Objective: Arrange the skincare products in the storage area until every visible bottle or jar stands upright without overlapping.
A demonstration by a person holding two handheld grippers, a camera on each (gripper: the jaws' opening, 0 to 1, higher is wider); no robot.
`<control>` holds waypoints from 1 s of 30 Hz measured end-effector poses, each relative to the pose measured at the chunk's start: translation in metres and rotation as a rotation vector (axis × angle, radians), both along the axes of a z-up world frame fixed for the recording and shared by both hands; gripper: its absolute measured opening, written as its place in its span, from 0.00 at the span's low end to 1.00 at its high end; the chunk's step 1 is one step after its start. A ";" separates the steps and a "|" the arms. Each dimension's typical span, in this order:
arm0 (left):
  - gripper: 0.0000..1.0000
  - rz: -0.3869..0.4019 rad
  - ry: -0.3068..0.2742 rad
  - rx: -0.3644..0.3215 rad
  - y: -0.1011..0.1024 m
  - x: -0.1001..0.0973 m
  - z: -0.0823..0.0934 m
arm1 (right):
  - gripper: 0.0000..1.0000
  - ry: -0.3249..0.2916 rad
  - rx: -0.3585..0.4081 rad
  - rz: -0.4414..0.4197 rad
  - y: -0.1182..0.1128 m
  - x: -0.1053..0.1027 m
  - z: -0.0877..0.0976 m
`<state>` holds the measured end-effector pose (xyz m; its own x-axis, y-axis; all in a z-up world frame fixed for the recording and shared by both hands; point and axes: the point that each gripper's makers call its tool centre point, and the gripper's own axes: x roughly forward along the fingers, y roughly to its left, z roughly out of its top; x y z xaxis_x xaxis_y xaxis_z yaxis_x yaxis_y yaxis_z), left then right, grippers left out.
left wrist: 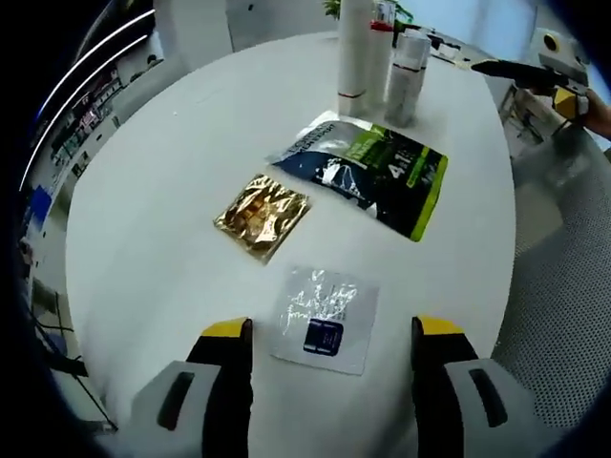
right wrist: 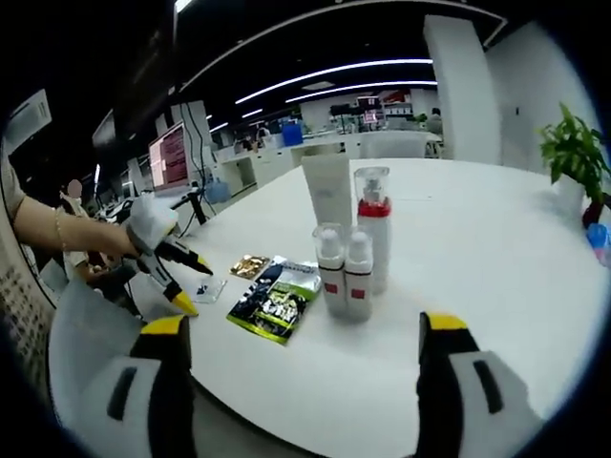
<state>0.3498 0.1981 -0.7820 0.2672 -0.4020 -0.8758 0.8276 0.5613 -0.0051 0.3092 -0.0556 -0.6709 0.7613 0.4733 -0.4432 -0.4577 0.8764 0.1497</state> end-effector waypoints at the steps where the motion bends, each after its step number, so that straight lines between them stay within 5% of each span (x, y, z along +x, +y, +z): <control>1: 0.57 -0.014 0.004 0.009 0.000 0.000 0.001 | 1.00 0.000 -0.001 -0.001 0.000 0.000 0.000; 4: 0.38 -0.062 0.013 0.018 -0.001 0.000 0.003 | 1.00 -0.003 -0.004 -0.008 -0.001 0.000 0.000; 14: 0.37 -0.219 -0.017 0.065 -0.019 0.009 0.008 | 1.00 -0.014 0.008 -0.030 -0.004 0.001 0.003; 18: 0.37 -0.323 -0.028 0.033 -0.039 0.011 0.014 | 1.00 -0.008 -0.009 -0.018 -0.002 0.000 0.002; 30: 0.37 -0.458 -0.004 0.095 -0.041 0.012 0.004 | 1.00 -0.004 -0.013 -0.020 -0.004 0.001 0.000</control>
<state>0.3623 0.1575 -0.7776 0.0841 -0.3969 -0.9140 0.9902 0.1358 0.0322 0.3099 -0.0594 -0.6704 0.7723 0.4524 -0.4461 -0.4408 0.8872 0.1366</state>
